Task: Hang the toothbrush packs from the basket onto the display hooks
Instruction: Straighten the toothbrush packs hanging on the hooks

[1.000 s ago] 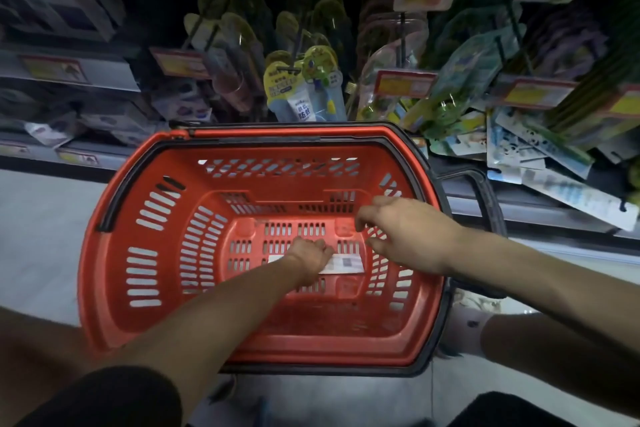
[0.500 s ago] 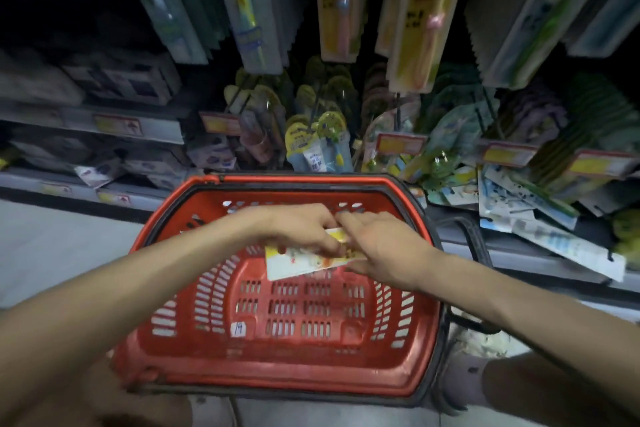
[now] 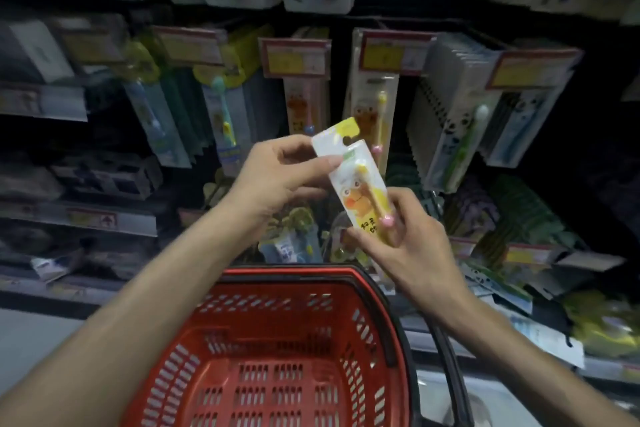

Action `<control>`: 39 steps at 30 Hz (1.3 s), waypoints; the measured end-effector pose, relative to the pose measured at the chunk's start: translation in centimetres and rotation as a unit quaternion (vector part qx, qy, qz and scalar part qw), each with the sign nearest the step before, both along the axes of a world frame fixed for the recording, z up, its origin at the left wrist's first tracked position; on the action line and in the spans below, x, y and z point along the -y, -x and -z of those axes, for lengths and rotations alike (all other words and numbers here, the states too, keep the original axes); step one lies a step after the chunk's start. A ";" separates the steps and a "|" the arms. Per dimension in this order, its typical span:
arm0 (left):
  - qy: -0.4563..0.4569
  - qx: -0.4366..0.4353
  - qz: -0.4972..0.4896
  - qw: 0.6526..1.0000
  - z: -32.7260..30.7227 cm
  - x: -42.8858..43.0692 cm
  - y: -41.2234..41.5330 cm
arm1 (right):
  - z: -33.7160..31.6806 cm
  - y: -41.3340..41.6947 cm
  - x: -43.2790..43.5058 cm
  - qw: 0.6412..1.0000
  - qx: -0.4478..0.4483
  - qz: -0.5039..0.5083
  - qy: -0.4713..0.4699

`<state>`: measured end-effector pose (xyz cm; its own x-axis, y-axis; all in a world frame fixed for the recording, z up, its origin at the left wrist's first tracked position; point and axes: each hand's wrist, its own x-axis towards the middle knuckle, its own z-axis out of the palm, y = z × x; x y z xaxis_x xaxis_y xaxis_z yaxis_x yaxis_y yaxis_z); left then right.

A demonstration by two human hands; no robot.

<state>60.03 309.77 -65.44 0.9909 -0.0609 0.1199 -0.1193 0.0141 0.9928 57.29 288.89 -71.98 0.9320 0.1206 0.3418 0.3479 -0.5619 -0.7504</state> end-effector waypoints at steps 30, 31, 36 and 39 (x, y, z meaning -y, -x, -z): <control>0.093 0.069 -0.190 0.975 0.4 7.7 -4.4 | -3.4 -4.6 -4.3 0.971 0.037 0.127 -0.197; 0.090 0.067 -0.195 0.974 0.3 7.7 -4.5 | -3.4 -4.7 -4.3 0.972 0.035 0.126 -0.194; 0.094 0.052 -0.217 0.970 0.1 8.0 -5.0 | -3.3 -5.5 -4.4 0.971 0.056 0.140 -0.183; 0.087 0.052 -0.224 0.969 0.3 8.1 -5.2 | -2.7 -5.8 -4.4 0.971 0.055 0.151 -0.178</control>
<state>65.23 301.64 -65.76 0.8955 0.4020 0.1910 -0.2521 0.1046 0.9620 63.14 293.33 -69.26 0.8621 -0.2964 0.4111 0.2965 -0.3629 -0.8834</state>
